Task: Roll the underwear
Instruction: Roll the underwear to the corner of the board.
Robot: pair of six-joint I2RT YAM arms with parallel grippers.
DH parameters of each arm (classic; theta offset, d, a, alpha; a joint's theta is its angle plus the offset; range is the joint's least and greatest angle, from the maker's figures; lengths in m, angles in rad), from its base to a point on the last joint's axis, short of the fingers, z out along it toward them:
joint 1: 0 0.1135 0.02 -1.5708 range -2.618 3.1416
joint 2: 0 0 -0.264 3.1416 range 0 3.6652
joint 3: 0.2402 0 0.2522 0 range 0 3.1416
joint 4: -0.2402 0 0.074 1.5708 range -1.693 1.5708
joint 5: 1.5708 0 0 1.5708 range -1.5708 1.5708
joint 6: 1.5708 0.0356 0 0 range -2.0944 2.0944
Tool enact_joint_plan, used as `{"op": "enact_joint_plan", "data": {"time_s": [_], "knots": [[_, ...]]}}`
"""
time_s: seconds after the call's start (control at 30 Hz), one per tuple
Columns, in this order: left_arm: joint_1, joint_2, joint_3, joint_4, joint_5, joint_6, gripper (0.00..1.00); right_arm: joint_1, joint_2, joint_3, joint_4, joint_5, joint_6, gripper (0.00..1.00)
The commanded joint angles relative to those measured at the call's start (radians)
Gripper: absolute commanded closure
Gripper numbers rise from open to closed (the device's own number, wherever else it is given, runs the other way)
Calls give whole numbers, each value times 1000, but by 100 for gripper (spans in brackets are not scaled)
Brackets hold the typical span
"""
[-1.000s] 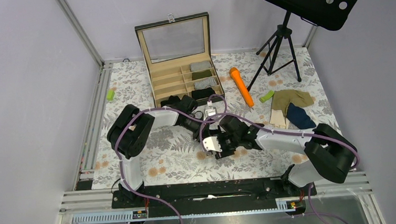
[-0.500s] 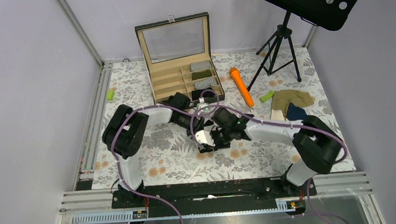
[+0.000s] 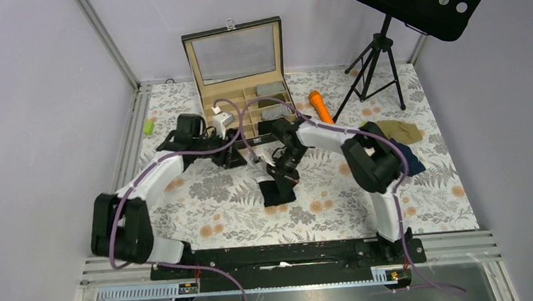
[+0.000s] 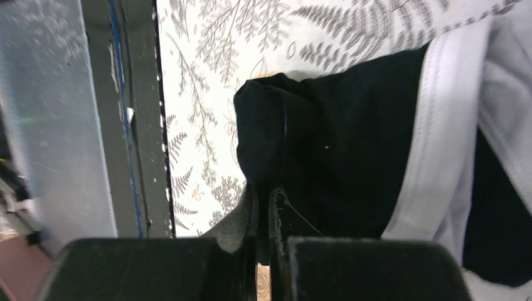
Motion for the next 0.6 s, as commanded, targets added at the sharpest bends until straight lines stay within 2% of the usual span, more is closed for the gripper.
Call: {"op": "enact_joint_plan", "data": {"time_s": [0.0,0.1,0.17,0.27,0.4,0.57], "knots": [[-9,-162,-55,50,-141,83,52,-29,187,169,-207,-20,84,100],[-53,-262,-91,50,-250,201,50,-57,273,241,-218,-13,127,100],[-117,-318,-119,57,-331,310,50,-75,318,272,-218,-3,149,100],[-233,-372,-160,65,-380,463,45,-86,348,273,-190,18,169,100],[-404,-356,-193,80,-436,594,41,-89,357,246,-139,30,203,100],[-549,-292,-265,187,-449,699,39,-92,381,239,-105,33,241,100]]}}
